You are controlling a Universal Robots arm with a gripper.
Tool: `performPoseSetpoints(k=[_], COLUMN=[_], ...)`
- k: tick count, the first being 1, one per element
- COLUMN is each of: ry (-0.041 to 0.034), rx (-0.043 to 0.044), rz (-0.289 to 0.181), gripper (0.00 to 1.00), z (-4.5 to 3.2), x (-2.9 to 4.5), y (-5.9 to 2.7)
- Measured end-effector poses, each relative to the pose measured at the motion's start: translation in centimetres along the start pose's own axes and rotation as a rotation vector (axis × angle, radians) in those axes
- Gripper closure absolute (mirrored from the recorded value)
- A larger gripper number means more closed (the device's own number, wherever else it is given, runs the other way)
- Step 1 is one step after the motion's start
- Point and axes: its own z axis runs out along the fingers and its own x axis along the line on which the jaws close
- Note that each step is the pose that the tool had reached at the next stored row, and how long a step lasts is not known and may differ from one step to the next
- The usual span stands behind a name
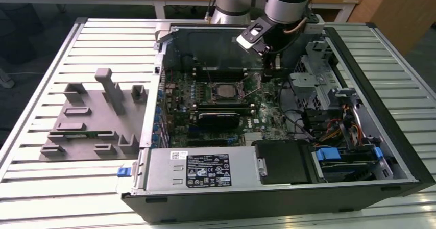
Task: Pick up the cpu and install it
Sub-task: 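Close the cpu cover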
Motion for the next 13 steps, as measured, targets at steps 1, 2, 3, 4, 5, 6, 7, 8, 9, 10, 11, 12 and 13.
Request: performPoseSetpoints(k=[1, 2, 3, 4, 5, 6, 7, 8, 9, 10, 11, 12, 13], ry=[0.0001, 0.0002, 0.0005, 0.0008, 0.0006, 0.0007, 0.0007, 0.0007, 0.0007, 0.0007, 0.0007, 0.0007, 0.0007], rx=[0.0, 0.0, 0.0, 0.0, -0.0002, -0.0004, -0.0007, -0.001, -0.0014, -0.0018, -0.0021, -0.0026, -0.003], rz=[0.0, 0.0, 0.0, 0.0, 0.0, -0.001, 0.0, 0.0, 0.0, 0.0, 0.0, 0.0, 0.001], gripper=[0.89, 0.89, 0.89, 0.89, 0.89, 0.89, 0.89, 0.89, 0.89, 0.89, 0.89, 0.89, 0.89], z=[0.01, 0.02, 0.03, 0.04, 0.03, 0.02, 0.02, 0.02, 0.01, 0.0, -0.01, -0.01, -0.02], x=[0.0, 0.0, 0.01, 0.03, 0.04, 0.06, 0.08, 0.1, 0.17, 0.25, 0.31, 0.35, 0.39], y=[0.0, 0.0, -0.04, -0.15, -0.36, -0.58, -0.81, -1.06, -1.36, -1.71, -2.01, -2.3, -2.61])
